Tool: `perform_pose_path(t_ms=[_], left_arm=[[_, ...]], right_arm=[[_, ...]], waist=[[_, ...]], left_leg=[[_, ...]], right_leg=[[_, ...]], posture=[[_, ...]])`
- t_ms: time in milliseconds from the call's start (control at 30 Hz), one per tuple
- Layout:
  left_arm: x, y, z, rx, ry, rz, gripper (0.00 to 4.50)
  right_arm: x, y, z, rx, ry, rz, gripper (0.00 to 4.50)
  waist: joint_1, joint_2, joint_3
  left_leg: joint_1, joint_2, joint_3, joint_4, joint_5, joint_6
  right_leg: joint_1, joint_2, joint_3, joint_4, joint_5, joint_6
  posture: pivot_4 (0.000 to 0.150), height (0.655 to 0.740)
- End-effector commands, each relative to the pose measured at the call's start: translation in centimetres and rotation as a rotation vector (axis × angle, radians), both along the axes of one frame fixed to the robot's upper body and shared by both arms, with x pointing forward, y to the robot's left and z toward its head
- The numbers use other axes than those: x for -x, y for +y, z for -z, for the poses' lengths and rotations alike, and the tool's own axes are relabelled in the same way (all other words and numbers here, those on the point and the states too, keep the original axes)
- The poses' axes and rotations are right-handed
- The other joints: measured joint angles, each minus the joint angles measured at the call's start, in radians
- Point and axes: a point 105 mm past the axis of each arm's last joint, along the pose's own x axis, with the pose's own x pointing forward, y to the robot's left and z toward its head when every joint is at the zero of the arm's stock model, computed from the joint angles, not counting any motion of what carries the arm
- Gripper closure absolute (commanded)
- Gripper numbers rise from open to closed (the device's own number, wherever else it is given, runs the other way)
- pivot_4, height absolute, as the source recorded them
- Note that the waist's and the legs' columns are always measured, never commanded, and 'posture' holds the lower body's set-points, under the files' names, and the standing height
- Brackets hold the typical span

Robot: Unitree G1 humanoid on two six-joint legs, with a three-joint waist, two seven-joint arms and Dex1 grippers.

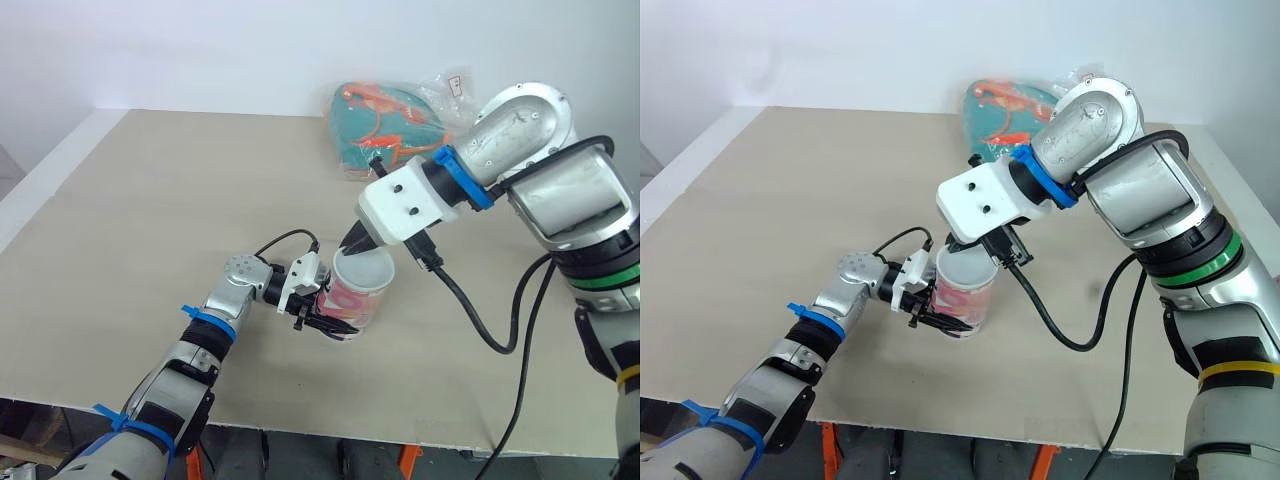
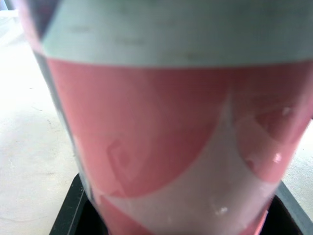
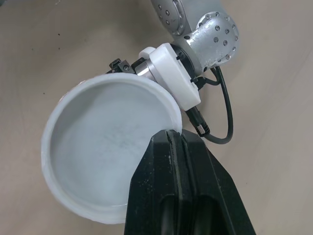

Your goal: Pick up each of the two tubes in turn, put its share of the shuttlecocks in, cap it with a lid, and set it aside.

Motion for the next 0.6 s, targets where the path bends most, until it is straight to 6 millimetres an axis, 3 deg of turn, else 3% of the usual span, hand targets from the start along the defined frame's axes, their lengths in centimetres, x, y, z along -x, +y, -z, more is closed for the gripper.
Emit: perform_pose_path(t_ms=[33,333,433,500,533,600], left_arm=[[-0.7,0.9,0.2,0.000,0.021,-0.062,2.32],[-0.6,0.9,0.3,0.003,0.019,-0.065,2.32],[-0.6,1.0,0.3,0.002,0.021,-0.066,2.32],[-0.6,1.0,0.3,0.002,0.021,-0.066,2.32],[-0.6,1.1,0.3,0.002,0.021,-0.066,2.32],[-0.6,1.0,0.3,0.003,0.021,-0.067,2.32]], right_arm=[[0.6,-0.5,1.2,0.065,0.031,-0.020,4.46],[0.6,-0.4,2.6,0.050,0.102,-0.002,4.46],[0.4,0.3,2.4,-0.019,0.130,0.005,3.45],[0.4,0.6,2.0,-0.047,0.144,0.007,2.62],[0.3,0.8,1.8,-0.060,0.144,0.011,1.97],[0.1,0.9,1.5,-0.081,0.145,0.022,1.29]], waist=[[0.000,0.000,0.000],[0.000,0.000,-0.001],[0.000,-0.001,-0.001],[0.000,-0.001,-0.001],[0.000,-0.001,-0.001],[0.000,-0.001,-0.001]], left_leg=[[0.000,0.000,0.000,0.000,0.000,0.000],[0.001,0.000,0.000,0.000,0.000,0.000],[0.002,0.000,0.000,0.000,0.000,0.000],[0.003,0.000,0.000,0.000,0.000,0.000],[0.003,0.000,0.000,0.000,0.000,0.000],[0.003,0.001,0.000,0.000,0.000,0.000]], right_leg=[[0.000,0.000,0.000,0.000,0.000,0.000],[0.001,0.000,0.000,0.000,0.000,0.000],[0.002,0.000,0.000,0.000,0.000,0.000],[0.002,0.000,0.000,0.000,0.000,0.000],[0.002,0.001,0.000,0.000,0.000,-0.001],[0.002,0.001,0.000,0.000,0.000,-0.001]], posture=[[0.150,0.7400],[0.150,0.7400],[0.150,0.7400],[0.150,0.7400],[0.150,0.7400],[0.150,0.7400]])
